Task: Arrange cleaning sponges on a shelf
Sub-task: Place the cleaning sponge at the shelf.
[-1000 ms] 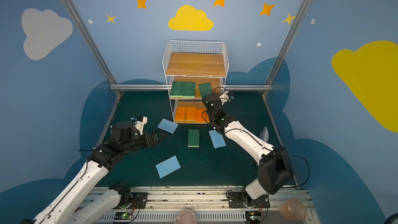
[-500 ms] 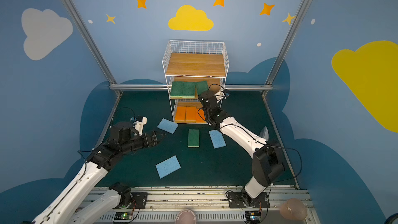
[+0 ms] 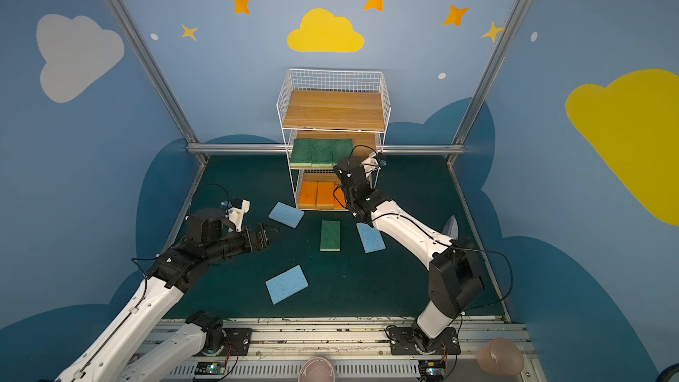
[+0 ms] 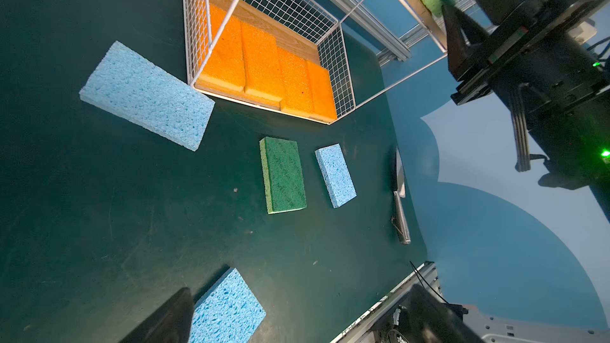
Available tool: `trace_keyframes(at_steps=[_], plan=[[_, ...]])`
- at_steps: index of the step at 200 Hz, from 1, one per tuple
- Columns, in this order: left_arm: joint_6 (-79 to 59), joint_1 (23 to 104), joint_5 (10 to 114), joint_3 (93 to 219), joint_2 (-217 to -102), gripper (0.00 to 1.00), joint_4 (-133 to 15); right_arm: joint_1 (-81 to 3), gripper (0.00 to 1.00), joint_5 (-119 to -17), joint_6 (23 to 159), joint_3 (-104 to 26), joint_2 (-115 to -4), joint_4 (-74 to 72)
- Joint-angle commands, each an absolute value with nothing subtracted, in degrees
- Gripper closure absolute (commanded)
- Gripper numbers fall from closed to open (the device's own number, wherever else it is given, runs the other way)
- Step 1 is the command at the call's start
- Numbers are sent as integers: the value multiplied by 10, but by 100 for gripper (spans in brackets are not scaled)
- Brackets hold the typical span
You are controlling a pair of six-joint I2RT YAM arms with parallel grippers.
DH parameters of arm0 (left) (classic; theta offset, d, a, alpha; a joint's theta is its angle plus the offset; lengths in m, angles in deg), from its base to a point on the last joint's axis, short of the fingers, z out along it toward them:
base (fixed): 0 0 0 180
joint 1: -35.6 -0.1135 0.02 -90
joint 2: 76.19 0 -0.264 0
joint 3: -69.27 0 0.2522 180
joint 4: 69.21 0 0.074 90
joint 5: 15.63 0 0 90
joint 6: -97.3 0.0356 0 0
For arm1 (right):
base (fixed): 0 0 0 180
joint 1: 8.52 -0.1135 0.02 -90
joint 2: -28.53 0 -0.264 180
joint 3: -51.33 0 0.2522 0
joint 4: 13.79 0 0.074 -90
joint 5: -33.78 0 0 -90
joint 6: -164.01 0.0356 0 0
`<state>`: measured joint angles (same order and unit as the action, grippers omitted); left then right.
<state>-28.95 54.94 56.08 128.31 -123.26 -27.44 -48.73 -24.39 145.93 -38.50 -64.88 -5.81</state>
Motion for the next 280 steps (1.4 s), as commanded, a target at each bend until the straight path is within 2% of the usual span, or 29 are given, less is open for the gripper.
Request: trace_keyframes(at_steps=[1,30,82,171,226,256,268,280], plan=[[-285,546,553,1279,-1225,0,-264,-492,58,-241,1454,-384,-641,-60],[-286,545,554,1279,-1225,0,-263,-493,48,-240,1444,-374,-621,-56],[-277,545,566,1283,-1241,0,-258,-501,39,-260,1384,-355,-561,-22],[-286,583,606,1263,-1333,0,-319,-500,35,-380,1289,-182,-330,125],[-319,621,606,1235,-1455,1,-434,-499,37,-450,1340,-14,-231,145],[-329,653,626,1236,-1525,7,-474,-480,39,-487,1358,59,-211,111],[-332,666,628,1239,-1555,13,-486,-468,39,-514,1363,75,-213,97],[-337,676,623,1246,-1583,24,-490,-457,39,-536,1365,87,-216,87]])
